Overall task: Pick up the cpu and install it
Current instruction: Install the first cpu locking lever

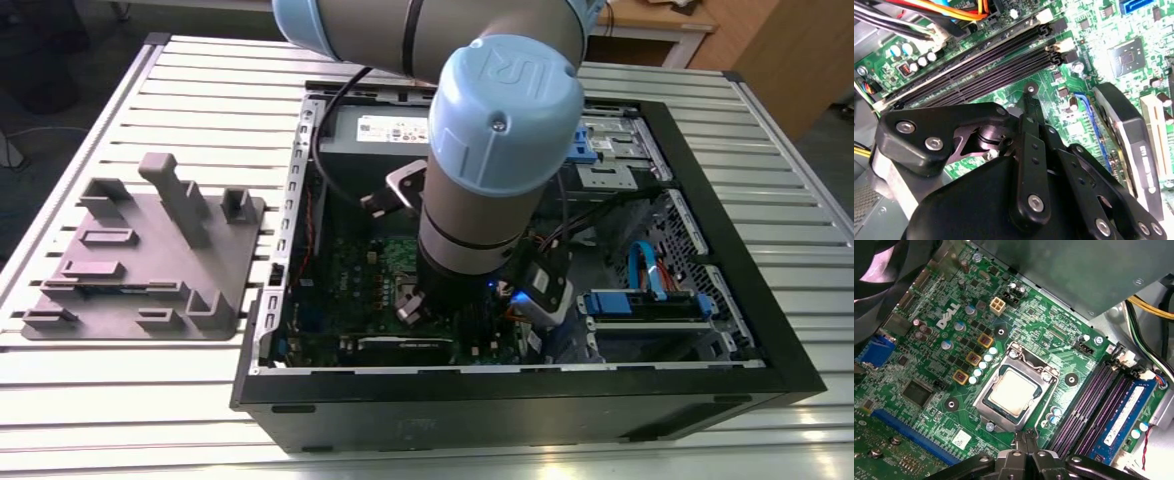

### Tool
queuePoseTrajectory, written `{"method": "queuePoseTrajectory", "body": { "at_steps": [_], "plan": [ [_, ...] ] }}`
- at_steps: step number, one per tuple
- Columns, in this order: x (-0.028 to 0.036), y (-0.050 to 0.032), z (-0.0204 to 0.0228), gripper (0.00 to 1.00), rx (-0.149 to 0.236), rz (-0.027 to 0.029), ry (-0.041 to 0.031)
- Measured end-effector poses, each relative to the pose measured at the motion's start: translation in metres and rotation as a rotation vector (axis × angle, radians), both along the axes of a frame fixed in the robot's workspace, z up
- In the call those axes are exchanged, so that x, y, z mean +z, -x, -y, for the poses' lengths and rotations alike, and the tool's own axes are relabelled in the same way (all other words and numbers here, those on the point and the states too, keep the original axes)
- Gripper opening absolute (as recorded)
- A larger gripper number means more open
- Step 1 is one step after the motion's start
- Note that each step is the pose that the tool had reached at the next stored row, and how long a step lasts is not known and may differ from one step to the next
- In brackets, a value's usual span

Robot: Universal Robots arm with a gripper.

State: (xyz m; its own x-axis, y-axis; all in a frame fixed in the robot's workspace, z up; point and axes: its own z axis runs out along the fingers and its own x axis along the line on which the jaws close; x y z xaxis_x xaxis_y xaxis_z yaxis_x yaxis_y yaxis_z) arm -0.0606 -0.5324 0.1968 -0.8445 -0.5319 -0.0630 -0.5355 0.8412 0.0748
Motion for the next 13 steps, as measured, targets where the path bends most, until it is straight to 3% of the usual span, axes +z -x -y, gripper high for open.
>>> {"method": "queuePoseTrajectory", "body": {
  "at_steps": [5,13],
  "plan": [
    [0.0002,-0.0001,-0.0004,0.10,-0.066,-0.0001,0.0016],
    [0.0001,-0.0004,-0.0063,0.10,-0.107,0.0000,0.0024]
  ]
}}
